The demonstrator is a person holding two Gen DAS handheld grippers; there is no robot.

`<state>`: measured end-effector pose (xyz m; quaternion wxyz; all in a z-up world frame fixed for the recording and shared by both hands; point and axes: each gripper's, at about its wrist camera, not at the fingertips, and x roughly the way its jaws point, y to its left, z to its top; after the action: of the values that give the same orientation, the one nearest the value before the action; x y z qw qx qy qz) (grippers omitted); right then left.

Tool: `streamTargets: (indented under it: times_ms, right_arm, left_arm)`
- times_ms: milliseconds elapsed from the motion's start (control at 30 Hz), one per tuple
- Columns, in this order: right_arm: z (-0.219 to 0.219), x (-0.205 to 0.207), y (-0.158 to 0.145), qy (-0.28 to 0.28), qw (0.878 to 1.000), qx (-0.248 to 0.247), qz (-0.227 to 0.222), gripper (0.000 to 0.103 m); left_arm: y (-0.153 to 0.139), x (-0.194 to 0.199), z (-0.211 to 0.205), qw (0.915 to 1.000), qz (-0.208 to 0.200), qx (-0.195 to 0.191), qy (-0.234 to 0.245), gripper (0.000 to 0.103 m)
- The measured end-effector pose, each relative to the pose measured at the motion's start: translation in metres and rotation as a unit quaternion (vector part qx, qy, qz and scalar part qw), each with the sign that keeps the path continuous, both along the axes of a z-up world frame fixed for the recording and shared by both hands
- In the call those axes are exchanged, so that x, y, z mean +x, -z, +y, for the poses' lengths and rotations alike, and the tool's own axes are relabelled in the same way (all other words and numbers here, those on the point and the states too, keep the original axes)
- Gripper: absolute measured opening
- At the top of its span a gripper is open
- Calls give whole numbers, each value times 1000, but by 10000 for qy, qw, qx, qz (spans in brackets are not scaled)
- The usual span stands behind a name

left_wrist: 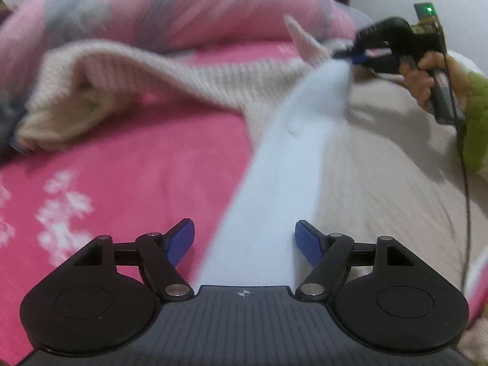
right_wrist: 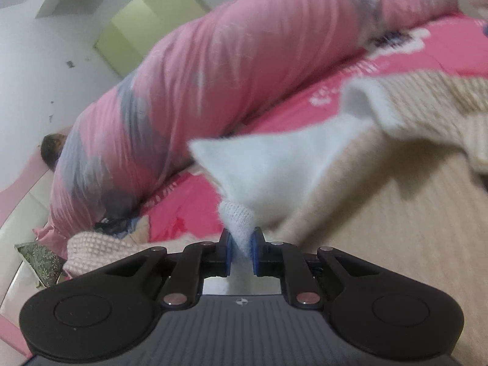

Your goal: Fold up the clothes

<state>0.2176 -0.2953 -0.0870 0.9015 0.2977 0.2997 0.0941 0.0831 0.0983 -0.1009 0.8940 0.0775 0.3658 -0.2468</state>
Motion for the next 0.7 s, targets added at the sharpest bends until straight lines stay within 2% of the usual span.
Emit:
streamTargets:
  times_ms: [100, 233, 333, 467, 533, 600, 667, 700]
  right_arm:
    - [-8, -7, 3, 1, 10000, -85, -14, 14]
    - [-20, -16, 11, 90, 9999, -63, 5, 14]
    - [-37, -25, 28, 191, 9994, 231, 149, 14]
    - [-58, -30, 50, 223, 9940, 1050, 204, 17]
    - [-67, -29, 60, 237, 9886, 1470, 226, 22]
    - [-70, -25, 66, 257, 9849, 1690, 280, 37]
    - [-71, -21, 68, 274, 9834, 1763, 327, 38]
    - [-70, -19, 67, 265, 9833, 1771, 310, 38]
  left_arm:
    - [4, 0, 2, 9996, 202, -163, 74, 72]
    - [0, 4, 11, 9979, 389, -525, -46, 57]
    - [-10, -11, 9, 9980, 146, -612, 115, 54]
    - [-17, -22, 7, 9946, -16, -1010, 232, 54]
    - [-13, -17, 7, 9926, 159, -1186, 221, 54]
    - [-7, -13, 3, 9915, 397, -1235, 122, 54]
    - [0, -9, -4, 9907, 590, -1225, -17, 48]
    - [3, -8, -8, 9907, 631, -1199, -89, 40]
